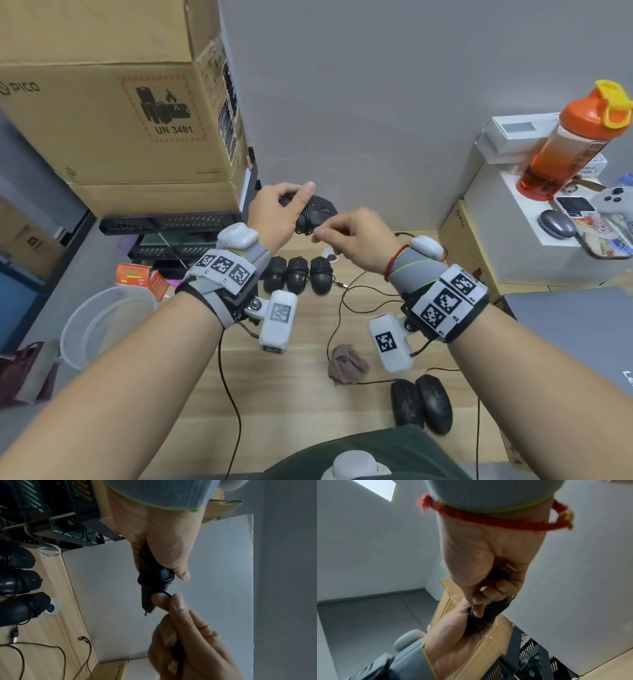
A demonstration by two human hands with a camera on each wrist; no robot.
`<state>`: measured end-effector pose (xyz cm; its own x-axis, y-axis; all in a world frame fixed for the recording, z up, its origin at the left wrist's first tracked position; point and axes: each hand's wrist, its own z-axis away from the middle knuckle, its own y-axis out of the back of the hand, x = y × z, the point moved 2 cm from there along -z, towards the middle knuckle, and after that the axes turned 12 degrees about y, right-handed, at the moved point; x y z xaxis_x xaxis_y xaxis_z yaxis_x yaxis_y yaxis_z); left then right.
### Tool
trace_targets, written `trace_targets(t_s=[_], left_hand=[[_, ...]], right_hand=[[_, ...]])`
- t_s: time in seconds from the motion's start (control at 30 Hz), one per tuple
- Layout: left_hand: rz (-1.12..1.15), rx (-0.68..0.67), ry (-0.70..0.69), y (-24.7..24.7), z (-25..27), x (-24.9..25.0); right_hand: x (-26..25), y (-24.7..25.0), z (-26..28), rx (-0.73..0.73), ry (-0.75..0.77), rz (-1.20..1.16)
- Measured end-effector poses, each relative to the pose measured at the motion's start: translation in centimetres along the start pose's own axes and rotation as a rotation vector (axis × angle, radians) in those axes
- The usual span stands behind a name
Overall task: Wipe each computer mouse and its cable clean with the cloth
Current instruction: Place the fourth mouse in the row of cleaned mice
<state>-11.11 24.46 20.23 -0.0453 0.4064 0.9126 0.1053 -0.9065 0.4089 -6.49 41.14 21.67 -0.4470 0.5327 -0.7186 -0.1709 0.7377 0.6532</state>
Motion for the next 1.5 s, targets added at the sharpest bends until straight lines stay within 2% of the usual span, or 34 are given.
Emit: trace_targets(t_s=[0.2, 0.27, 0.33, 0.43, 0.57, 0.7, 0.8, 0.87, 0.93, 1.03, 1.27, 1.5], left_hand=[[0.222, -0.205, 0.227, -1.1, 0.9, 0.1], [0.368, -0.314, 0.345, -1.4, 1.3, 0.0], [0.448, -0.348, 0.415, -1.6, 1.4, 0.0], [0.546, -0.350, 0.471, -1.7, 1.4, 0.1], [0.637, -0.238, 0.504, -1.3, 1.0, 0.2], [0.678, -0.206, 0.517, -0.9, 0.5, 0.2], [0.678, -0.164, 0.510, -1.0, 0.5, 0.1], [0.683, -0.144, 0.498, -1.1, 0.4, 0.0], [0.691, -0.141, 0.493, -1.2, 0.4, 0.0], [0.710, -0.142, 0.489, -1.3, 0.3, 0.3], [0.765, -0.121, 0.502, -0.7, 0.1, 0.5], [0.691, -0.194, 0.465, -1.1, 0.4, 0.8]], right_hand=[[0.2, 1.0, -0.6, 0.155, -0.050, -0.189], [0.2, 1.2, -0.6, 0.222, -0.061, -0.297], [-0.1, 1.4, -0.5, 0.297, -0.078, -0.454], [-0.5, 1.9, -0.3, 0.421, -0.111, -0.705], [-0.7, 2.1, 0.0, 0.480, -0.143, -0.985], [-0.8, 1.5, 0.5, 0.394, -0.168, -1.166], [-0.5, 0.7, 0.7, 0.286, -0.134, -1.314], [-0.4, 0.4, 0.8, 0.187, -0.120, -1.227], [-0.2, -0.2, 0.9, 0.072, -0.124, -1.045], [0.4, -1.0, 1.0, 0.003, -0.159, -0.842], [1.3, -1.4, 1.5, 0.007, -0.190, -0.716], [1.4, -1.2, 1.1, 0.227, -0.123, -0.618]])
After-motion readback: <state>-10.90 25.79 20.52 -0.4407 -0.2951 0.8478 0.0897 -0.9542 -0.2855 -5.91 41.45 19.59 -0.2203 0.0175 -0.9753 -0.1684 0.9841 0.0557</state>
